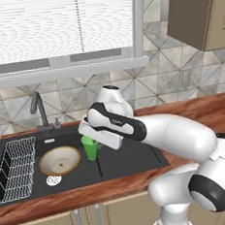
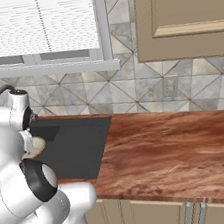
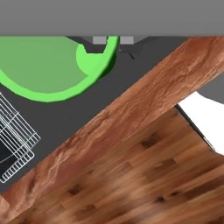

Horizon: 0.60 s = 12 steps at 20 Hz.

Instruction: Remove the mango and pear from the sink. Then move the bowl and cup from the counter to the sink for washing.

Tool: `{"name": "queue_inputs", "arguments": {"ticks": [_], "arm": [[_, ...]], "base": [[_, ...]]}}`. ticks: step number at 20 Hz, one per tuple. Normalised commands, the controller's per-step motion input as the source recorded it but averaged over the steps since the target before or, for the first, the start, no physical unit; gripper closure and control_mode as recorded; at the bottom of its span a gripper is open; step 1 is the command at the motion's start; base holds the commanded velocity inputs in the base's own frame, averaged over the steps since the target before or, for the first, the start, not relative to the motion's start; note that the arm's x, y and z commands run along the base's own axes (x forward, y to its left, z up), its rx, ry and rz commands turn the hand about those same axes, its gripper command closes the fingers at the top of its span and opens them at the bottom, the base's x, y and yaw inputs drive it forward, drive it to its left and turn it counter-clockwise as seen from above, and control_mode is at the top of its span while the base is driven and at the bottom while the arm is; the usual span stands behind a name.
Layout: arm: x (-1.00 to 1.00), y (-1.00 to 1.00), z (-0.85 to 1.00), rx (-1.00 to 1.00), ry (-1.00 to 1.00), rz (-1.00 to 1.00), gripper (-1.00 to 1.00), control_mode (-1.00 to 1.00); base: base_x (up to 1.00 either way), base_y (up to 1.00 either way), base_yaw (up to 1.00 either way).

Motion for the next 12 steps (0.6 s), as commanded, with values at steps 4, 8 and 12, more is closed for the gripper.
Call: {"name": "queue_inputs", "arguments": {"ticks": [4, 8, 12], "arm": [[0.17, 0.09, -0.31, -0.02, 0.0, -0.11, 1.0, -1.0], [0.09, 0.02, -0.23, -0.02, 0.0, -0.1, 1.0, -1.0], [0.0, 0.02, -0.21, 0.0, 0.0, -0.09, 1.0, -1.0]], "base": [[0.0, 0.0, 0.0], [0.0, 0.0, 0.0], [0.0, 0.0, 0.0]]}}
